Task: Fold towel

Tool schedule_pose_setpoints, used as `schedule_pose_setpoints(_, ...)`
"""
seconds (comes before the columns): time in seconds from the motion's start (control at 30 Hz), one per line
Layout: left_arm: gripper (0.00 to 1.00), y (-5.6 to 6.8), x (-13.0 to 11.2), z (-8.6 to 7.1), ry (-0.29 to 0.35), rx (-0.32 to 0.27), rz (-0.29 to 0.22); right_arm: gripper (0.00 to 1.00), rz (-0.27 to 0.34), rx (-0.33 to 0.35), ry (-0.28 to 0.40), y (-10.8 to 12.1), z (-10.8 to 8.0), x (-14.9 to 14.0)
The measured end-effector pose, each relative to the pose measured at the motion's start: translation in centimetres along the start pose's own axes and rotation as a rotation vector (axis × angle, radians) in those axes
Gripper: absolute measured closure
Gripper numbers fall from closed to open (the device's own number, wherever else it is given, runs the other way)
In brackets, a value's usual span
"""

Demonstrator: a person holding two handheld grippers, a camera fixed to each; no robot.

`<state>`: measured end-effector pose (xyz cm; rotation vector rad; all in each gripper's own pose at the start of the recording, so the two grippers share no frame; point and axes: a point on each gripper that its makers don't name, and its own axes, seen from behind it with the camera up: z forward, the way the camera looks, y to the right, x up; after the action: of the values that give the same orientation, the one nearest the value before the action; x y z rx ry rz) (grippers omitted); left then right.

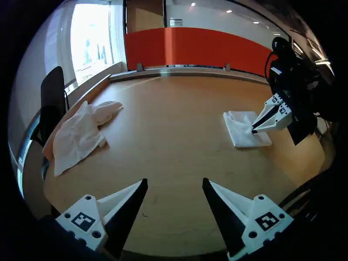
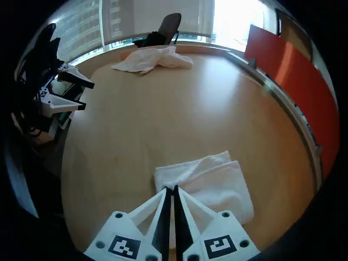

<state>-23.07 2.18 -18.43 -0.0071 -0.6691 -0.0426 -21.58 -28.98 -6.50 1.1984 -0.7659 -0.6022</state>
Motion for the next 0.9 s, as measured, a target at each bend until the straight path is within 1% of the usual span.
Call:
schedule_pose_setpoints(0.1,0.06,-0.1,-0.3,-0.1,-0.003,0.001,-0.005,0.94,0.006,-0.003,0.003,0.0,0.1,0.2)
schedule_pose_setpoints(0.17,0.06,-0.1,-0.5,-0.2,-0.006,0.001,-0.005,0.87,0.007,-0.01,0.006,0.1,0.1,0.3)
schedule_pose_setpoints(0.27,0.06,0.0,-0.6,-0.2,-0.007,0.0,-0.004,0.59,0.011,-0.022,0.012,0.2,0.0,0.4)
schedule_pose_setpoints(0.3,0.06,-0.1,-0.6,-0.2,-0.007,0.0,-0.003,0.48,0.015,-0.024,0.015,0.2,-0.1,0.4)
schedule_pose_setpoints(0.33,0.06,-0.1,-0.6,-0.2,-0.007,0.0,-0.002,0.42,0.019,-0.026,0.018,0.2,-0.2,0.4)
schedule_pose_setpoints(0.4,0.06,-0.1,-0.6,-0.3,-0.006,0.0,-0.001,0.36,0.03,-0.034,0.023,0.2,-0.4,0.3)
schedule_pose_setpoints(0.47,0.06,-0.1,-0.5,-0.3,-0.003,-0.001,-0.001,0.34,0.045,-0.047,0.029,0.3,-0.7,0.1)
schedule_pose_setpoints(0.6,0.06,-0.2,-0.4,-0.3,0.001,-0.001,0.0,0.34,0.083,-0.072,0.027,0.4,-1.1,-1.0)
schedule_pose_setpoints(0.9,0.06,-0.3,-0.4,-0.5,0.003,-0.002,0.006,0.34,0.169,-0.111,-0.004,-0.5,-2.5,-5.5)
